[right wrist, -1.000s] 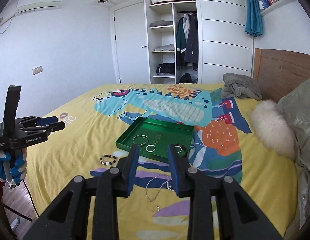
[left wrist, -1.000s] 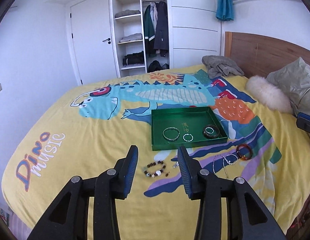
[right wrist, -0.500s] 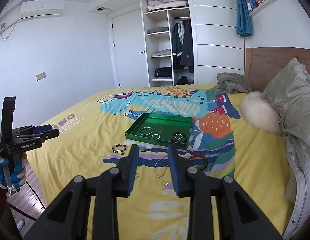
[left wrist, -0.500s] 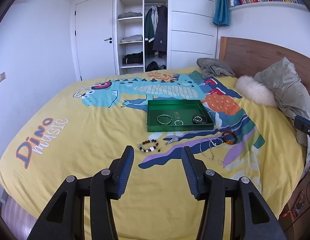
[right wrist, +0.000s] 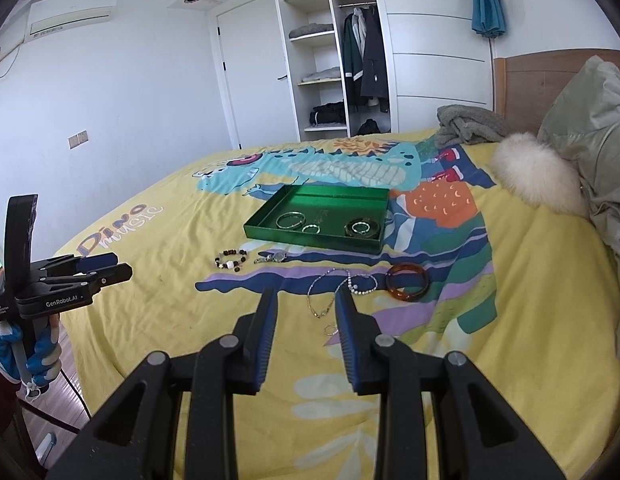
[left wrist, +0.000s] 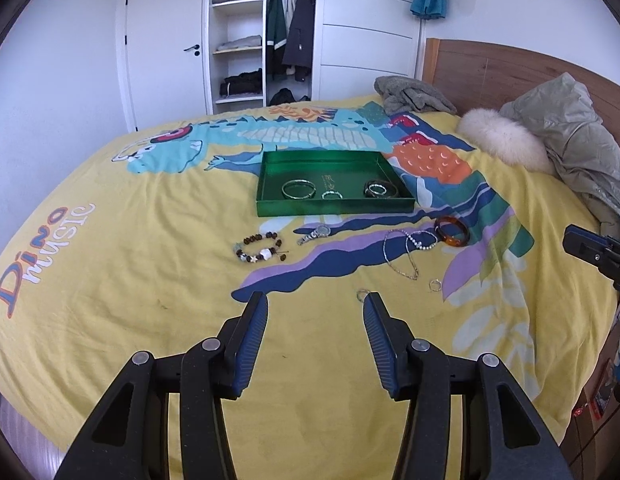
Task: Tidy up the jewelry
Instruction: 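Lift both open grippers away from the green tray, then grasp a small silver ring with the left gripper while the right grasps another ring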
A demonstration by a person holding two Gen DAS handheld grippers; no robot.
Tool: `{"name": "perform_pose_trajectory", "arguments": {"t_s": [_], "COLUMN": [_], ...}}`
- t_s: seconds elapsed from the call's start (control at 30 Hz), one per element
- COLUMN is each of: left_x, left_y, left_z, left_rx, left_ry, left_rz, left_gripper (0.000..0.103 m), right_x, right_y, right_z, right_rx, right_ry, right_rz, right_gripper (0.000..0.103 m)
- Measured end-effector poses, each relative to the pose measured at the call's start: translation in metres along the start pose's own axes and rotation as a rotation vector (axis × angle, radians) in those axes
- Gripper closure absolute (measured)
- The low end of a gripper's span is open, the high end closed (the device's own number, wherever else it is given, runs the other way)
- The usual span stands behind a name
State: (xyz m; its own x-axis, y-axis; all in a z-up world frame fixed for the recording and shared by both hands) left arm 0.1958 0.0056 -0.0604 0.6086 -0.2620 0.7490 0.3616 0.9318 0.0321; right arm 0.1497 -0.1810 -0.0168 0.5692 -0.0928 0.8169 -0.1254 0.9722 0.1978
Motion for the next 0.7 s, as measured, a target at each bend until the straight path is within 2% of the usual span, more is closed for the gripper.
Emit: {"name": "perform_pose_trajectory", "arguments": {"t_s": [0.4, 0.7], "left_x": [-0.026, -0.031], "left_y": [-0.054, -0.066], "left_z": [-0.113, -0.173], "left_rx": [-0.098, -0.132], "left_ry": [0.104, 0.168], "left_rz": [-0.107, -0.142], "left_gripper": [0.054, 0.054], "right_x": [-0.053, -0.076], "right_y": [-0.031, -0.032], "right_z": [-0.109, -0.169], "right_rx": [0.075, 0.138], "right_ry": [0.159, 0.258], "right_rz": [0.042, 0.102], "right_gripper": [0.074, 0.074]}}
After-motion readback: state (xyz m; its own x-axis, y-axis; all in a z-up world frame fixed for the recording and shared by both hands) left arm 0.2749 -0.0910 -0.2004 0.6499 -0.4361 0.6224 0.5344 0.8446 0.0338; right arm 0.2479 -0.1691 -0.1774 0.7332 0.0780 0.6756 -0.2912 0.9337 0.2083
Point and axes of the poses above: each gripper's, at about its wrist camera, not at the fingertips, and z roughly against the way its jaws point, y to its left, x to its top, the point moved 10 cm from there along -z, roughly the way its jaws point, and after that the axes turned 5 degrees about -z, right-handed, at the moved point
